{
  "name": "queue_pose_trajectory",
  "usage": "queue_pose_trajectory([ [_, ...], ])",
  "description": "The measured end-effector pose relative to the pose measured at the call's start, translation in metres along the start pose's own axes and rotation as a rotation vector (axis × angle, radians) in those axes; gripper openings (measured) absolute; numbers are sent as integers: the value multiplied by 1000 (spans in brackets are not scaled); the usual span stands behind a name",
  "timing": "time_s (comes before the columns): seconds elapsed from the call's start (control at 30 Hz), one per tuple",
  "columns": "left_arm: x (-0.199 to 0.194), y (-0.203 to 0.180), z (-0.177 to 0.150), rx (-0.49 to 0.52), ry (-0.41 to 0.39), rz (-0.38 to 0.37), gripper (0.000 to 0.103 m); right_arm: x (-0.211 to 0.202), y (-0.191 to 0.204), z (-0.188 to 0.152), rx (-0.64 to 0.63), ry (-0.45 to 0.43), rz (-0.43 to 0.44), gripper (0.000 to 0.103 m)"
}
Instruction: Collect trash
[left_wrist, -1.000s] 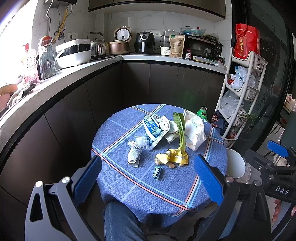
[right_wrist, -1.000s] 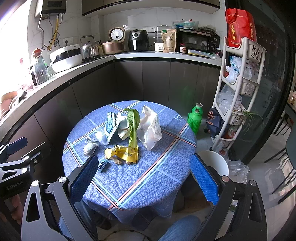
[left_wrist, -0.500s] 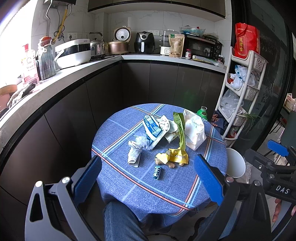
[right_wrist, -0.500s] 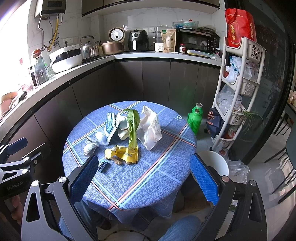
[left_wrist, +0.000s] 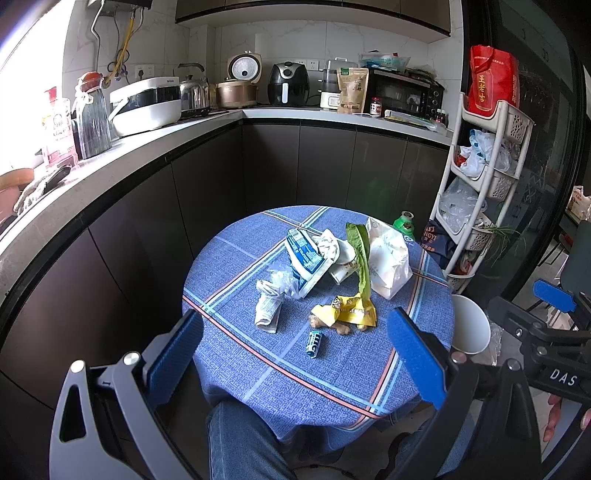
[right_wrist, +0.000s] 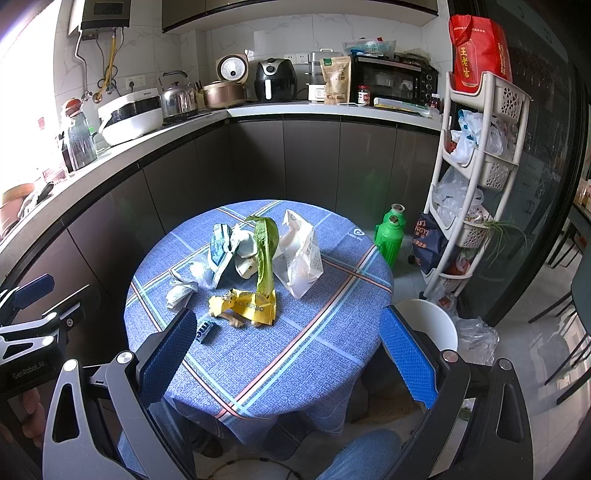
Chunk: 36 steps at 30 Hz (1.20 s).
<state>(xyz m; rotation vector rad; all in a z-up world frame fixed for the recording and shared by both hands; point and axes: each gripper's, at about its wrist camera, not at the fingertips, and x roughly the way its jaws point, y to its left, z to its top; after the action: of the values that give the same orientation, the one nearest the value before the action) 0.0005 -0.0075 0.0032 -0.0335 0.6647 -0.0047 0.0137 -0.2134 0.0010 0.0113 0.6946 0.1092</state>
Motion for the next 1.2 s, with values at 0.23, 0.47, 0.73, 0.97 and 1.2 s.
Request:
queue_pose_trajectory([
  [0.23,5,1,-2,-1,8,-1,99,12,0,-3,1,13,3,95],
  [0.47,23,11,-1,-11,20,-27,99,26,-4,-6,4,-5,46,95],
  [0.73,51,38,-5,-30,56,-124,99,94,-5,-20,-9,86,166,95],
  [0.97,88,56,-9,-93,128,-215,98,154,-18,-6,67,90,150,94],
  [1.2,124,38,-1,-68,168,-276,86,227,-36,19,80,120,106,76],
])
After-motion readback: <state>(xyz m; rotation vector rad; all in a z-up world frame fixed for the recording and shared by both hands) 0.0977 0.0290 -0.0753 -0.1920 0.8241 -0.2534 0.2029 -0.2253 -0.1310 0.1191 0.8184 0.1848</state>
